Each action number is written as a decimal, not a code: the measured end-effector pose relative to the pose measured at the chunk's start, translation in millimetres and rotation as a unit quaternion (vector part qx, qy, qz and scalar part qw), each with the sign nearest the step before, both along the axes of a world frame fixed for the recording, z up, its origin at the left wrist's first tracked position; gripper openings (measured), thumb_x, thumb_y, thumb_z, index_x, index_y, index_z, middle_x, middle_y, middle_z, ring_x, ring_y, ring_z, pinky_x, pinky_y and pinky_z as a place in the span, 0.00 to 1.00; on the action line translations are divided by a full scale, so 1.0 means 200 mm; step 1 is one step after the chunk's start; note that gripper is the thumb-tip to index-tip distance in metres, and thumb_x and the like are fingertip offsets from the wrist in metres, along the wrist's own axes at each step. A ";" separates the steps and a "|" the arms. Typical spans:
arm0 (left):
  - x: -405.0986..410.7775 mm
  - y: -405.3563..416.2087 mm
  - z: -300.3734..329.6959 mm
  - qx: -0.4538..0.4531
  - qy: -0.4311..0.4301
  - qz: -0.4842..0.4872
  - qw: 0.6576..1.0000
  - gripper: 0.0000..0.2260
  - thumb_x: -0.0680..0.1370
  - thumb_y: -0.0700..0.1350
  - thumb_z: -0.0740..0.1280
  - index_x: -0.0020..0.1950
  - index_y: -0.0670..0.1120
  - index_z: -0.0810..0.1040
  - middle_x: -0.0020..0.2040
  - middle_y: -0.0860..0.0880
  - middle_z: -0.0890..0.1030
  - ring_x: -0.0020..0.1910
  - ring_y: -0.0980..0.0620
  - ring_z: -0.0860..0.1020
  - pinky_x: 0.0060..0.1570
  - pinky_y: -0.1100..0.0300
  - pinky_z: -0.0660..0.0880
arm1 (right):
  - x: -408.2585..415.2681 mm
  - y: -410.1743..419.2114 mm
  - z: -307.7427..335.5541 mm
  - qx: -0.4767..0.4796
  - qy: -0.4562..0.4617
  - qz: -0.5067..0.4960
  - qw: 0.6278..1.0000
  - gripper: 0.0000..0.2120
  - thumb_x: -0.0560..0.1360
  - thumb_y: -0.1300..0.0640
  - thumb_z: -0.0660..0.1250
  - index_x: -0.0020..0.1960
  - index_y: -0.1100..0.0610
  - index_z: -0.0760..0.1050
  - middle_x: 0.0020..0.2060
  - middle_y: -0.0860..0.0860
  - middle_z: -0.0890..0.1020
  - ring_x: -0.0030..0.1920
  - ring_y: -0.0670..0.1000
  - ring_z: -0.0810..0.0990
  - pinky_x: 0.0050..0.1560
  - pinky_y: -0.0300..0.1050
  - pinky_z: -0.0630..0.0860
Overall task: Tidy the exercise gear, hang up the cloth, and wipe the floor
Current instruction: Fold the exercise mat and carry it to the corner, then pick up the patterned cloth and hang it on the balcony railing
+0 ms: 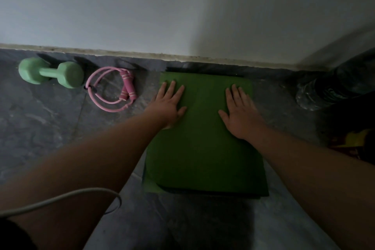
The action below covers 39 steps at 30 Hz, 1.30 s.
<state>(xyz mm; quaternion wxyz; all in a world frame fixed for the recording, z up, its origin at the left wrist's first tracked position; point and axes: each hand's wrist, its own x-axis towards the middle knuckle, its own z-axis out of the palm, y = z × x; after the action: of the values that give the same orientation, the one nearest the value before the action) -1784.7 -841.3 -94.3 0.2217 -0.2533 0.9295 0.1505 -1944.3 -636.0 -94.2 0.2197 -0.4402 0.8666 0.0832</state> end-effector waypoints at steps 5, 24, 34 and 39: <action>0.01 0.08 0.04 -0.029 0.015 0.017 0.999 0.32 0.82 0.61 0.51 0.80 0.54 0.38 0.80 0.46 0.37 0.78 0.44 0.37 0.76 0.39 0.42 | 0.06 0.04 0.06 -0.036 0.035 0.007 0.999 0.36 0.81 0.37 0.42 0.80 0.57 0.37 0.79 0.57 0.40 0.79 0.56 0.39 0.78 0.55 0.41; 0.67 0.57 -0.04 -0.055 0.119 -0.167 0.977 0.32 0.78 0.64 0.55 0.80 0.56 0.56 0.79 0.46 0.60 0.78 0.39 0.56 0.72 0.32 0.53 | 0.56 0.65 0.03 -0.057 0.029 0.099 0.993 0.38 0.79 0.38 0.50 0.79 0.63 0.53 0.78 0.63 0.54 0.79 0.61 0.51 0.76 0.61 0.53; 0.63 0.59 -0.09 -0.081 0.094 -0.180 0.976 0.33 0.75 0.63 0.58 0.79 0.54 0.59 0.79 0.43 0.60 0.77 0.36 0.57 0.69 0.28 0.53 | 0.56 0.64 -0.03 -0.040 0.018 0.092 0.995 0.39 0.78 0.39 0.52 0.79 0.64 0.53 0.78 0.64 0.54 0.78 0.64 0.52 0.75 0.63 0.55; 0.61 0.63 0.04 -0.037 0.024 -0.133 0.990 0.31 0.78 0.63 0.53 0.80 0.56 0.52 0.80 0.45 0.56 0.79 0.39 0.53 0.72 0.32 0.53 | 0.56 0.58 0.13 0.013 -0.013 0.064 0.998 0.37 0.79 0.40 0.51 0.79 0.63 0.51 0.78 0.63 0.53 0.78 0.63 0.51 0.76 0.61 0.54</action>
<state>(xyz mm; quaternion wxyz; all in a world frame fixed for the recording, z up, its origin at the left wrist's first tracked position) -1662.4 -715.1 -86.9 0.2078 -0.1316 0.9649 0.0915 -1831.4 -520.1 -68.1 0.2304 -0.4930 0.8327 0.1024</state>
